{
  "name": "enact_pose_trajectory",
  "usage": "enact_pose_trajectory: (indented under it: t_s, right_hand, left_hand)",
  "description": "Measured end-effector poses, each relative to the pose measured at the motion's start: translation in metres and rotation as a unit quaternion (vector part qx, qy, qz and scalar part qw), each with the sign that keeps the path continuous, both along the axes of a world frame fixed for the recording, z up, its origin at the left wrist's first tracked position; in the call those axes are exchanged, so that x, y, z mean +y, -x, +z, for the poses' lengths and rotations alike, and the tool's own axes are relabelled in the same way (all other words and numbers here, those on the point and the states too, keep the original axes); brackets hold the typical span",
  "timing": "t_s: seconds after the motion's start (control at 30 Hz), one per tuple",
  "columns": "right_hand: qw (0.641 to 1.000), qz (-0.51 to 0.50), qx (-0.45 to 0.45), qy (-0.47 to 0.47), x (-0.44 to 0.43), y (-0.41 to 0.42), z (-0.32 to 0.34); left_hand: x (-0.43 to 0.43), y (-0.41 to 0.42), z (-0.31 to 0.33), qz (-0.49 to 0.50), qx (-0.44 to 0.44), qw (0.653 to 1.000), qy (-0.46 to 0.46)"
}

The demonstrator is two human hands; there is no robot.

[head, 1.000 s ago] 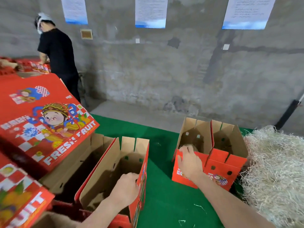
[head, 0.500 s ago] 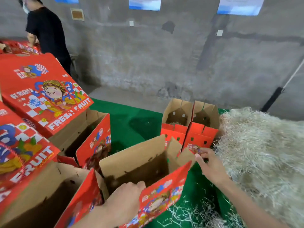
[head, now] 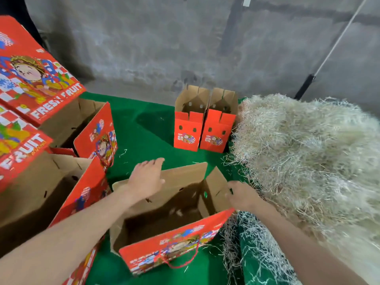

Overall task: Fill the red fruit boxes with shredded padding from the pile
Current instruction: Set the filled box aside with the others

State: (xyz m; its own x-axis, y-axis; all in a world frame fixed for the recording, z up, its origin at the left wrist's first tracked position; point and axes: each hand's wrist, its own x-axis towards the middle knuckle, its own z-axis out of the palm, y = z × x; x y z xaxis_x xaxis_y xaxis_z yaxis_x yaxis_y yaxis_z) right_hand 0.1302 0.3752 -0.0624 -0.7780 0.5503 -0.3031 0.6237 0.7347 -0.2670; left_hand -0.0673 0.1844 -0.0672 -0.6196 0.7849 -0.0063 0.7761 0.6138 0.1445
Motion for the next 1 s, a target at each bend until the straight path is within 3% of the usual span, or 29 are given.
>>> enact_pose_trajectory:
  t_s: [0.1,0.33,0.5,0.6,0.7,0.87,1.0]
  right_hand:
    - [0.999,0.038,-0.016,0.015,-0.023,-0.026,0.008]
    - [0.997,-0.015,-0.046,0.053,-0.051,-0.113,0.007]
    - [0.998,0.003,-0.038,0.058,-0.056,-0.130,0.014]
    - [1.000,-0.003,-0.022,0.022,-0.053,-0.137,0.016]
    - [0.996,-0.057,0.066,-0.012,-0.046,-0.152,0.018]
    - [0.948,-0.145,0.233,-0.160,0.008,-0.213,0.045]
    - [0.937,-0.247,0.180,-0.170,0.068,-0.263,0.070]
  left_hand:
    - [0.006,0.003,0.005,-0.061,-0.062,0.993,0.079]
    - [0.004,-0.035,0.005,-0.217,-0.161,0.959,0.082]
    - [0.033,-0.076,0.003,-0.226,-0.084,0.969,0.050]
    - [0.052,-0.102,0.007,-0.213,-0.054,0.975,0.001]
    - [0.072,-0.139,0.016,-0.216,-0.080,0.969,-0.094]
    - [0.109,-0.214,0.033,-0.296,-0.166,0.928,-0.153]
    - [0.139,-0.248,0.034,-0.295,-0.211,0.922,-0.136]
